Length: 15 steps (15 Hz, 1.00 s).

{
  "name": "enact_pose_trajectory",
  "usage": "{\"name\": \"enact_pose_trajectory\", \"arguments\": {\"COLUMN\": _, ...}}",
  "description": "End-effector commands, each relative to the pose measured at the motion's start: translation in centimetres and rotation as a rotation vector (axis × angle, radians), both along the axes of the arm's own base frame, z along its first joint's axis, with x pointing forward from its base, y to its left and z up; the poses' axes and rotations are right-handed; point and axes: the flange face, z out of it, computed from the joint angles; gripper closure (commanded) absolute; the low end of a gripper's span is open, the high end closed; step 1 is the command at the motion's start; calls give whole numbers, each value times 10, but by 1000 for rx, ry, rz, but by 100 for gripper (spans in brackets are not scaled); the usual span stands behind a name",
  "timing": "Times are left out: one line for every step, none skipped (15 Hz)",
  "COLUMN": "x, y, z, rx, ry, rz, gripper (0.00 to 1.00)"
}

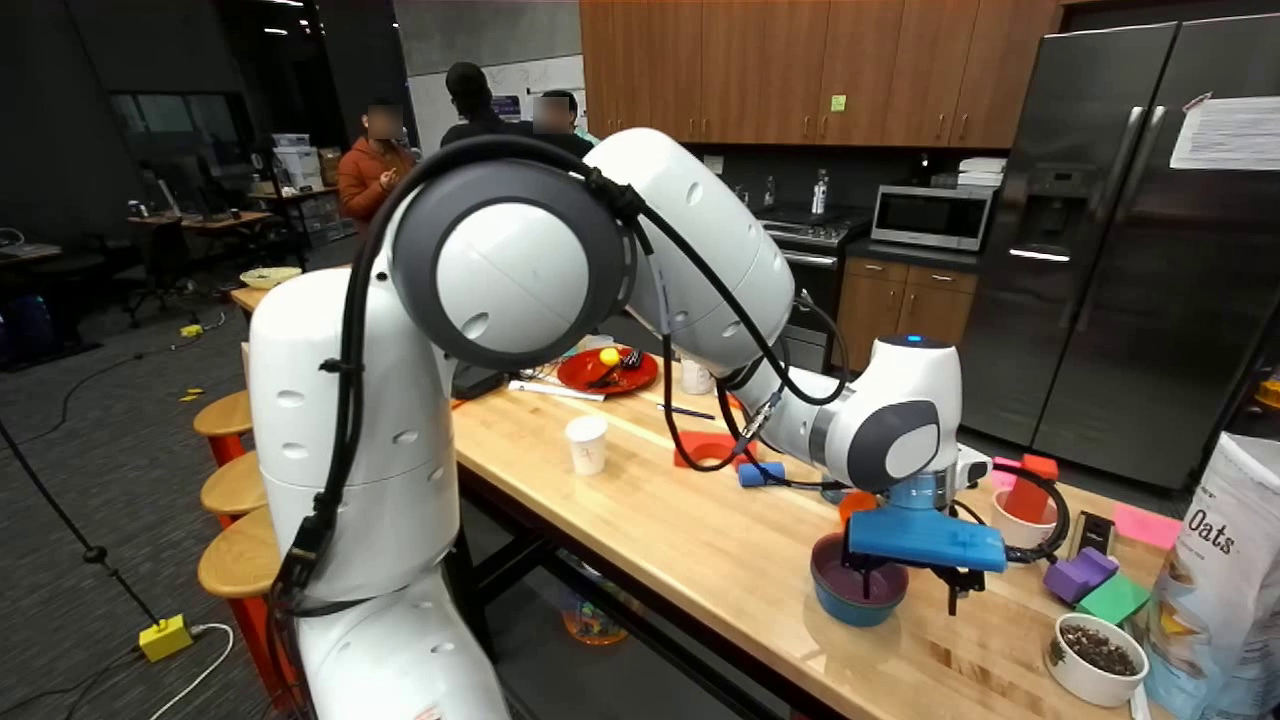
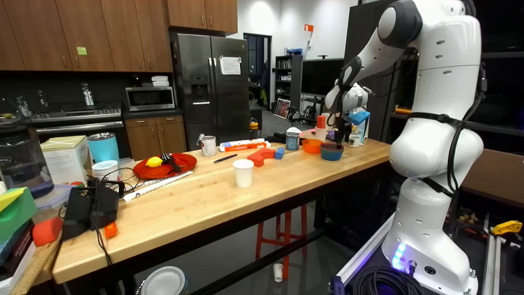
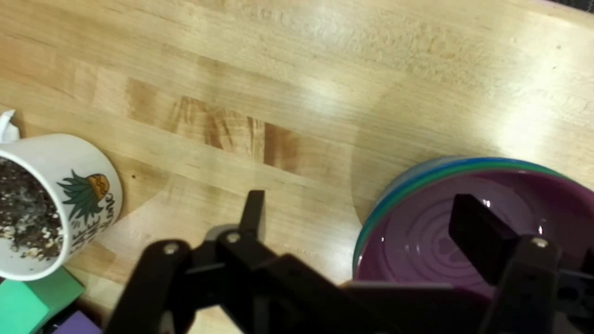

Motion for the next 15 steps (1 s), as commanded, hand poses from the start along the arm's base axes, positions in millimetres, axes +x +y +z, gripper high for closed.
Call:
{"name": "enact_pose_trajectory", "arguments": {"x": 5, "y": 5, "z": 1, "rx": 19, "ry": 32, "rz": 13, "gripper": 0}}
{"name": "enact_pose_trajectory", "arguments": {"x": 7, "y": 8, "z": -2, "rx": 28, "ry": 42, "rz": 18, "gripper": 0}}
{"name": "enact_pose_trajectory", "arguments": {"x": 8, "y": 9, "z": -4, "rx": 33, "ry": 50, "rz": 21, "gripper": 3}}
{"name": "enact_pose_trajectory", "arguments": {"x": 9, "y": 10, "z": -6, "rx": 37, "ry": 57, "rz": 24, "gripper": 5}}
{"name": "enact_pose_trajectory", "arguments": {"x": 10, "y": 12, "z": -7, "rx": 42, "ry": 65, "rz": 26, "gripper": 16}}
{"name": "enact_pose_trajectory", "arguments": {"x": 11, "y": 13, "z": -9, "rx": 44, "ry": 72, "rz": 29, "gripper": 23}}
{"name": "enact_pose_trajectory", "arguments": {"x": 12, "y": 12, "z": -11, "rx": 45, "ry": 83, "rz": 32, "gripper": 28}}
{"name": "enact_pose_trajectory", "arguments": {"x": 12, "y": 13, "z": -12, "rx": 47, "ry": 88, "rz": 33, "gripper": 33}}
{"name": "enact_pose_trajectory", "arguments": {"x": 14, "y": 15, "z": -13, "rx": 51, "ry": 95, "rz": 34, "gripper": 41}}
{"name": "enact_pose_trajectory", "arguments": {"x": 14, "y": 15, "z": -13, "rx": 52, "ry": 99, "rz": 36, "gripper": 48}}
{"name": "enact_pose_trajectory", "arguments": {"x": 15, "y": 14, "z": -14, "rx": 52, "ry": 103, "rz": 37, "gripper": 63}}
{"name": "enact_pose_trajectory", "arguments": {"x": 16, "y": 13, "z": -14, "rx": 50, "ry": 105, "rz": 38, "gripper": 70}}
{"name": "enact_pose_trajectory", "arguments": {"x": 17, "y": 14, "z": -13, "rx": 49, "ry": 106, "rz": 38, "gripper": 77}}
{"name": "enact_pose_trajectory", "arguments": {"x": 18, "y": 13, "z": -11, "rx": 47, "ry": 105, "rz": 40, "gripper": 86}}
{"name": "enact_pose_trajectory", "arguments": {"x": 18, "y": 11, "z": -9, "rx": 43, "ry": 100, "rz": 42, "gripper": 93}}
